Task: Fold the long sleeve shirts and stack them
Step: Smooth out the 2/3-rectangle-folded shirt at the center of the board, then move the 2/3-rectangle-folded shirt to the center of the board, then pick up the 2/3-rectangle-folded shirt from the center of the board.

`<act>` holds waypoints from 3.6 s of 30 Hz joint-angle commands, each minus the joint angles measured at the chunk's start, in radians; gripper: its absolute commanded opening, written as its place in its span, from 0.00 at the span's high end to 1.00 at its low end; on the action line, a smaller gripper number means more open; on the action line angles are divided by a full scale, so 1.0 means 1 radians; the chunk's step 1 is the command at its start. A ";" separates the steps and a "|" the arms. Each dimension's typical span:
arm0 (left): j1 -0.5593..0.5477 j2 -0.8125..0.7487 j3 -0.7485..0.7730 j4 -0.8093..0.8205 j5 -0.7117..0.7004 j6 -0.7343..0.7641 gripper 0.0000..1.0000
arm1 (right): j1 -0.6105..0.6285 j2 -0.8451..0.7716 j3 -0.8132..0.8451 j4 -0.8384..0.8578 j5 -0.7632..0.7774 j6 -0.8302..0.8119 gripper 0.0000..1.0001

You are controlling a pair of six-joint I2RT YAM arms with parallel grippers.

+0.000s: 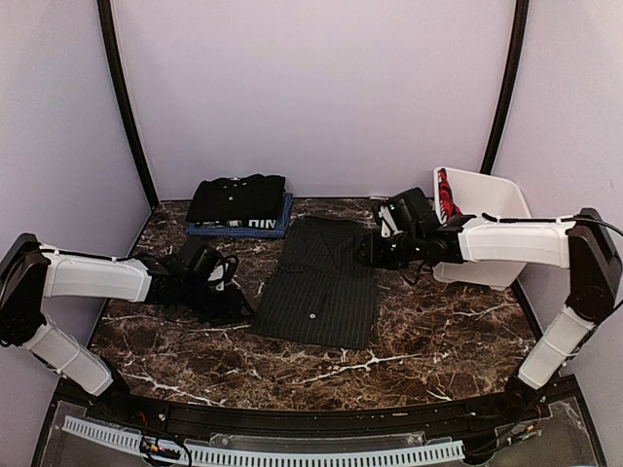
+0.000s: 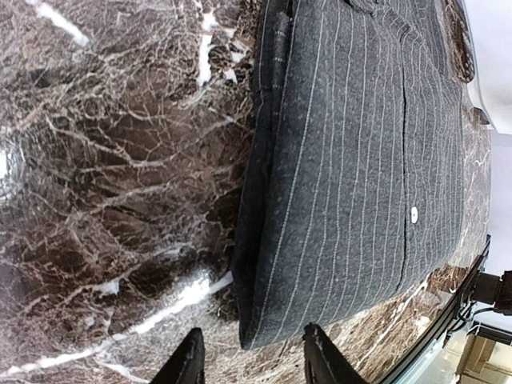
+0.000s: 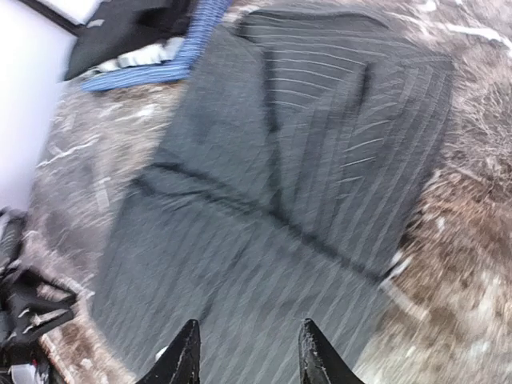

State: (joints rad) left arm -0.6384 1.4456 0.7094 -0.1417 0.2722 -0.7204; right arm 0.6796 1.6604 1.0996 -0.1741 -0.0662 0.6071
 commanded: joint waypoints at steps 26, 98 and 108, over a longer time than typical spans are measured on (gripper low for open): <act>-0.024 -0.028 -0.122 0.091 0.025 -0.028 0.68 | 0.402 -0.091 -0.303 0.033 0.158 0.366 0.82; -0.241 -0.250 -0.284 0.026 -0.018 -0.333 1.00 | 0.629 -0.236 -0.418 -0.108 0.206 0.451 0.73; -0.250 -0.261 -0.291 0.028 -0.022 -0.331 1.00 | 0.658 -0.204 -0.436 -0.045 0.274 0.531 0.76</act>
State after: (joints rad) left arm -0.8772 1.2118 0.4362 -0.0860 0.2626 -1.0485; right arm 1.3247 1.4609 0.6727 -0.2760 0.1566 1.0885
